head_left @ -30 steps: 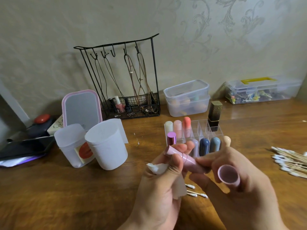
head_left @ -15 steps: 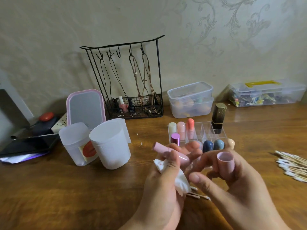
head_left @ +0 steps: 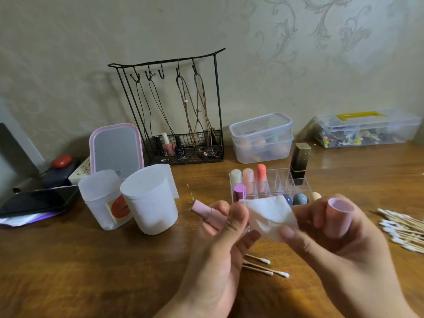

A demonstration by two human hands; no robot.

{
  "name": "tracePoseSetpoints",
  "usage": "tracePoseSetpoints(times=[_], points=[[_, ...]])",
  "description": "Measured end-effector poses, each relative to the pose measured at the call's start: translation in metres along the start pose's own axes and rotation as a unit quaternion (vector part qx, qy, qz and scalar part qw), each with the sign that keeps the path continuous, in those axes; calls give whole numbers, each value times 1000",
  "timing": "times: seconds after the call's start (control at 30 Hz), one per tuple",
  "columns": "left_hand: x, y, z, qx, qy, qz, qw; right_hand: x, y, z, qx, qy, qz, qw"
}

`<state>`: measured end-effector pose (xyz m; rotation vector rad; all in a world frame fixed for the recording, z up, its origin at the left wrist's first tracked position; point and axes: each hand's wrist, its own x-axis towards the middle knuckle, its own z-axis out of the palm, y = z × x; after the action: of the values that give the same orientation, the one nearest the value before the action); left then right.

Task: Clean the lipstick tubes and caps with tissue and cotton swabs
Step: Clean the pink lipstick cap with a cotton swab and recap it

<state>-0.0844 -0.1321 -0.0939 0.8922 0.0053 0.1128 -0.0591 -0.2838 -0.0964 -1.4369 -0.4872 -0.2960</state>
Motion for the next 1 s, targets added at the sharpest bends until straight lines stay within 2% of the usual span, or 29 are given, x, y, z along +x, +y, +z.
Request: tracePoseSetpoints(times=[0.1,0.2,0.4,0.5,0.6,0.73,0.83,1.0], points=[[-2,0,4,25,-9,15,1000,3,1,0,20,-17,29,999],[-3,0,4,51,13,25,998,2,5,-1,16,-17,38,999],[-2,-4,-1,146,2,89,985,2,3,-2,-4,-27,14,1000],[1,-6,-5,166,7,102,981,2,-3,-1,-5,-29,-36,999],[2,-6,-6,175,0,110,978,0,-10,-2,-85,-50,-85,991],[3,-3,-6,219,4,110,969,2,-8,-7,-157,-56,-69,984],[4,3,-9,325,21,152,933,9,-9,-13,-235,-49,-81,967],[4,15,-9,479,22,218,850,12,-9,-19,-318,-58,-68,944]])
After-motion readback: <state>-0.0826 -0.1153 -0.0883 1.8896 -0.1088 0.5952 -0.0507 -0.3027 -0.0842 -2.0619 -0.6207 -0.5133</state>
